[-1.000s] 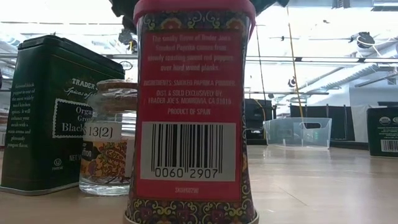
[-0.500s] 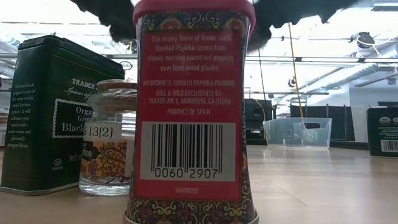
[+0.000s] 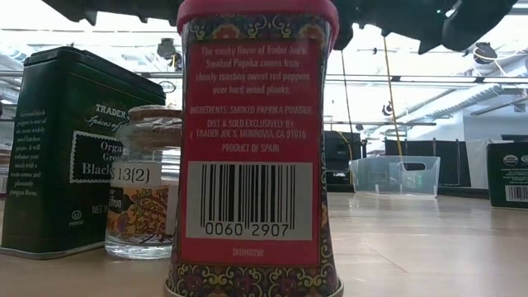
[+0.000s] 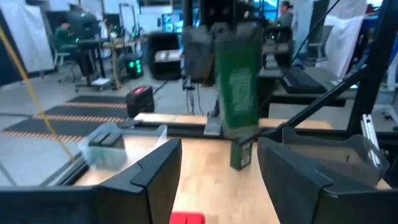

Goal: Sort spices by type
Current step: Put the black seasoning can into the transparent bin

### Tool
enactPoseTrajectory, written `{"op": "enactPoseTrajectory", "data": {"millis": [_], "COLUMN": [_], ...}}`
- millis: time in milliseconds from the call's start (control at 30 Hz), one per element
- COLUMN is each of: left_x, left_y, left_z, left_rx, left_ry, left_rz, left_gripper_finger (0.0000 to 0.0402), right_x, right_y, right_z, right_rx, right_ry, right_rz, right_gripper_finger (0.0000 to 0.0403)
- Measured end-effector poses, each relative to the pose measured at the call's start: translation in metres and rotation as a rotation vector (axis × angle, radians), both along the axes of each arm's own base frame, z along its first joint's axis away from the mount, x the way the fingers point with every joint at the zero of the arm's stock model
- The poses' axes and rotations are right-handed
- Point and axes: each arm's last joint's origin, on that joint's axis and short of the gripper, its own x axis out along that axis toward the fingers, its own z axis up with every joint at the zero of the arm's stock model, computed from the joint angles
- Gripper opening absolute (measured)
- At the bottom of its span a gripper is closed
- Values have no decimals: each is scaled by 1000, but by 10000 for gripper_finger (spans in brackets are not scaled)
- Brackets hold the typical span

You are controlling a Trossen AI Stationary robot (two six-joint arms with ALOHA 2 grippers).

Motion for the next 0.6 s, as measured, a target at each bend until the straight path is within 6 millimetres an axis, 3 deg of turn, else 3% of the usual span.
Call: {"op": "enactPoseTrajectory", "data": {"millis": [400,600], "left_x": [21,22], "left_y": [5,4], "left_z": [-5,-4], "left_rx": [-24,-27], "left_ry": [-15,-12], "left_rz": [55,16], "left_gripper_finger": [332,343], "right_x": [29,33], "right_y": [6,6], "right_z": [-1,-2], "right_rx": [-48,-78], "right_ry": [14,21], "right_rz": [12,0], "right_gripper_finger": [116,116]}}
